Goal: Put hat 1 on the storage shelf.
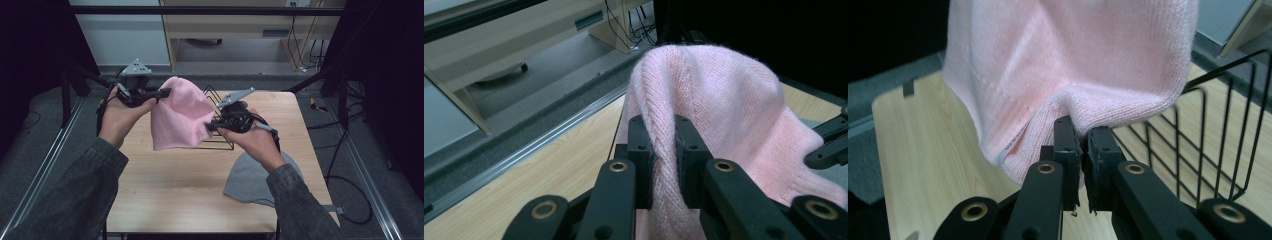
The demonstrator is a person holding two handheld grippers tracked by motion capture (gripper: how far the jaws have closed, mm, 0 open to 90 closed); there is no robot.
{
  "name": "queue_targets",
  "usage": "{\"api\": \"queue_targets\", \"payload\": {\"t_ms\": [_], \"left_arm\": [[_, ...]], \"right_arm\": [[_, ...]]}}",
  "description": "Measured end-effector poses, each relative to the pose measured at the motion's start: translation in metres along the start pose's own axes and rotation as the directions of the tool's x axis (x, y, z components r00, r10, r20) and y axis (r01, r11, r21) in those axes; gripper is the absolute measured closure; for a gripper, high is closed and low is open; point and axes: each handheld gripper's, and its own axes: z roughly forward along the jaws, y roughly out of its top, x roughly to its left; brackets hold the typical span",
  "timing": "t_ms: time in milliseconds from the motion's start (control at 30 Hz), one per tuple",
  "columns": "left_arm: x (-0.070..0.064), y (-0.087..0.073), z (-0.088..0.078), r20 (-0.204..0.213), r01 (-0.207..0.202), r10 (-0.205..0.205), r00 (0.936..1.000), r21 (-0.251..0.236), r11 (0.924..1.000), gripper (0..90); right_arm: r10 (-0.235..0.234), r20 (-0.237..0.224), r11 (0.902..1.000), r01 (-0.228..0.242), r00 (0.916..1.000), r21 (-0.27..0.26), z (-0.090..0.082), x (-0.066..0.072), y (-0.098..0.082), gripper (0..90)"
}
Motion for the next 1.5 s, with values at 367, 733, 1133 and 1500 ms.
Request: {"api": "queue_targets", "payload": {"t_ms": [367,733,1133,1500], "left_arm": [[0.033,0.042,0.031,-0.007,0.049,-0.049,0.9988,0.006,0.9988,79.8],[0.051,0.067,0.072,0.014,0.064,-0.063,0.9979,-0.035,0.9974,79.4],[0.037,0.066,0.092,0.032,0.034,-0.032,0.9990,-0.071,0.9969,79.1],[0.024,0.062,0.095,0.031,0.007,-0.004,0.9995,-0.095,0.9954,79.4]], "right_arm": [[0.066,0.021,0.9975,-0.065,0.9976,-0.027,0.002,-0.042,0.033,85.4],[0.113,0.083,0.9932,-0.110,0.9902,-0.038,0.012,-0.085,0.034,85.3],[0.116,0.138,0.9930,-0.112,0.9836,-0.038,0.016,-0.098,0.015,85.1],[0.102,0.174,0.9946,-0.097,0.9794,-0.036,0.015,-0.097,-0.006,84.9]]}}
